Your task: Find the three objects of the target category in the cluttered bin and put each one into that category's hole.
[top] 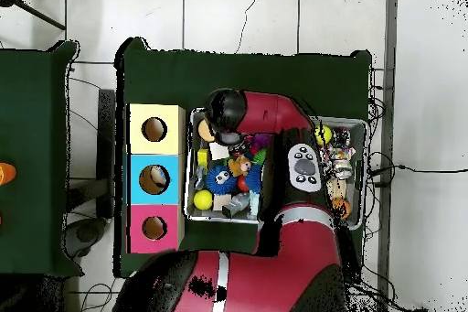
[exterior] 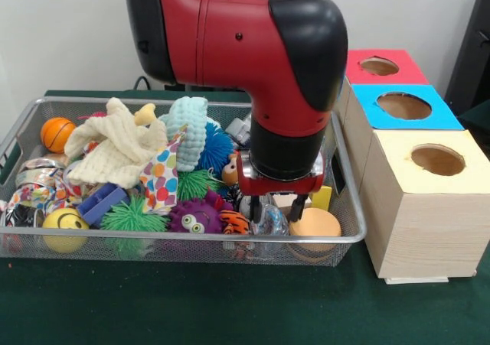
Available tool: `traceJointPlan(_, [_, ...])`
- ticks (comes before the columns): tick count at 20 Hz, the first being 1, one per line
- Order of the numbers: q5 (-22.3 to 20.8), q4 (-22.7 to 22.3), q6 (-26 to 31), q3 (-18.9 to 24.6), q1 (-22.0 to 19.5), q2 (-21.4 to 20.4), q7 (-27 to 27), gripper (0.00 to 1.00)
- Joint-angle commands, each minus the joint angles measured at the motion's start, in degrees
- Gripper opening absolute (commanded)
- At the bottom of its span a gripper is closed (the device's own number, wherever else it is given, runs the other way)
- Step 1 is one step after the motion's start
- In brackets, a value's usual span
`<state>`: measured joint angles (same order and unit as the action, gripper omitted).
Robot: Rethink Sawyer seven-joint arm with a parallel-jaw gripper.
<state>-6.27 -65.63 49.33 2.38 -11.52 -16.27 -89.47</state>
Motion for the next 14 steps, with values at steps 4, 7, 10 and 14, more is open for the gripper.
traceJointPlan(4, [-2.44,-0.75,0.15,-0.56,-1.03,3.63,-4.83,1.00])
traceJointPlan(7, [-3.09,-1.64,-2.19,-0.59,-1.55,4.02,-4.10,1.00])
traceJointPlan(10, [-3.87,-2.32,-5.26,-0.30,-2.42,4.97,-3.14,1.00])
traceJointPlan(14, [-4.36,-2.27,-8.72,-0.12,-3.10,7.21,-3.36,1.00])
